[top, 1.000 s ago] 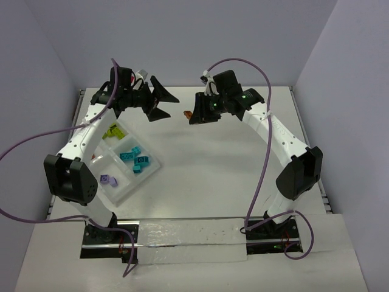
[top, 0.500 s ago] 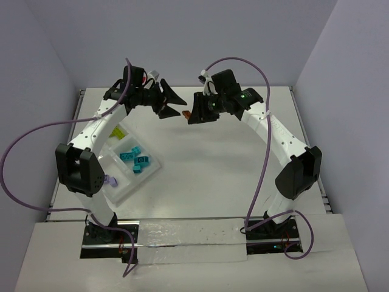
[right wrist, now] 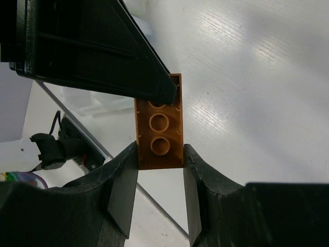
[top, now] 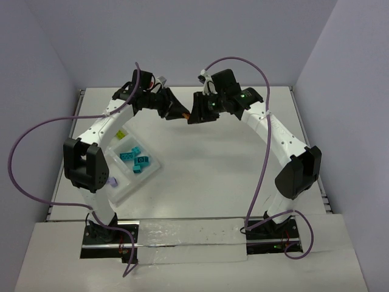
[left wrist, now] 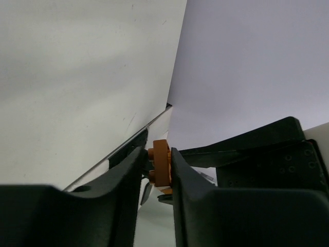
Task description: Sort the legos into containers by color
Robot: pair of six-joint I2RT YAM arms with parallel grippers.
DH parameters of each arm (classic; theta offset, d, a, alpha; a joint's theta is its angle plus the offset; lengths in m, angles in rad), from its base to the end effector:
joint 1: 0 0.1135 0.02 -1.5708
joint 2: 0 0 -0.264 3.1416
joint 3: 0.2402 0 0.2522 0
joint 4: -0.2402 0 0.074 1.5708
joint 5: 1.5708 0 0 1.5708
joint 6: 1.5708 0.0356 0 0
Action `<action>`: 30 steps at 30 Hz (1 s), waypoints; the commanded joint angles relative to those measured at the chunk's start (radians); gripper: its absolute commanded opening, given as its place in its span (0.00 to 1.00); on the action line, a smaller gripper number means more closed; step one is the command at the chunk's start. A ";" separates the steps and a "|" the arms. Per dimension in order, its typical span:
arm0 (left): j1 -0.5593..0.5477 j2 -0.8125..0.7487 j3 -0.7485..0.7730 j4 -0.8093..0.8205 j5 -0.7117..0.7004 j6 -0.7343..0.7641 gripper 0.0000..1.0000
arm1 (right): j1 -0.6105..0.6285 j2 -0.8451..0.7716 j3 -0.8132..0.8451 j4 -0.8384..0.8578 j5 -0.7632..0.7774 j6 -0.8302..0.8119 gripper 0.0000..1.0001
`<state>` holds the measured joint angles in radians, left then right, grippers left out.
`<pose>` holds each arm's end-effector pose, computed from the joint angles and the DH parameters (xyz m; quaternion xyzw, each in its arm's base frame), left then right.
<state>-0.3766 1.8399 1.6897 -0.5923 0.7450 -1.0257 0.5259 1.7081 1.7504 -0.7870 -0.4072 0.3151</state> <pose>0.3772 -0.1751 0.3229 -0.1331 0.8549 -0.4964 0.0715 0.3188 0.2013 0.3730 -0.1751 0.8835 0.3295 0.2833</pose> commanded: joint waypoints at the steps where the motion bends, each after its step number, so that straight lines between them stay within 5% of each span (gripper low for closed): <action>1: -0.013 -0.003 0.045 0.006 0.020 0.016 0.25 | 0.006 0.008 0.048 -0.003 -0.006 -0.019 0.00; 4: -0.013 -0.010 0.048 -0.003 0.011 0.021 0.00 | 0.008 0.007 0.043 -0.001 -0.004 -0.018 0.00; 7: -0.011 -0.008 0.078 -0.065 -0.032 0.051 0.00 | 0.005 0.007 0.048 -0.007 0.025 -0.003 0.55; 11: 0.034 -0.018 0.102 -0.192 -0.142 0.117 0.00 | 0.002 -0.001 0.070 -0.028 0.063 0.004 0.81; 17: 0.190 -0.115 0.098 -0.408 -0.399 0.208 0.00 | -0.026 -0.066 0.047 -0.012 0.119 0.009 0.83; 25: 0.489 -0.375 -0.004 -0.541 -0.869 0.201 0.00 | -0.073 -0.107 -0.025 0.017 0.145 0.022 0.85; 30: 0.641 -0.458 -0.106 -0.543 -1.027 0.211 0.00 | -0.077 -0.114 -0.036 0.020 0.136 0.021 0.86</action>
<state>0.1864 1.4363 1.6610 -1.0886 -0.0835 -0.8453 0.4507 1.6436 1.7267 -0.7987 -0.2778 0.3333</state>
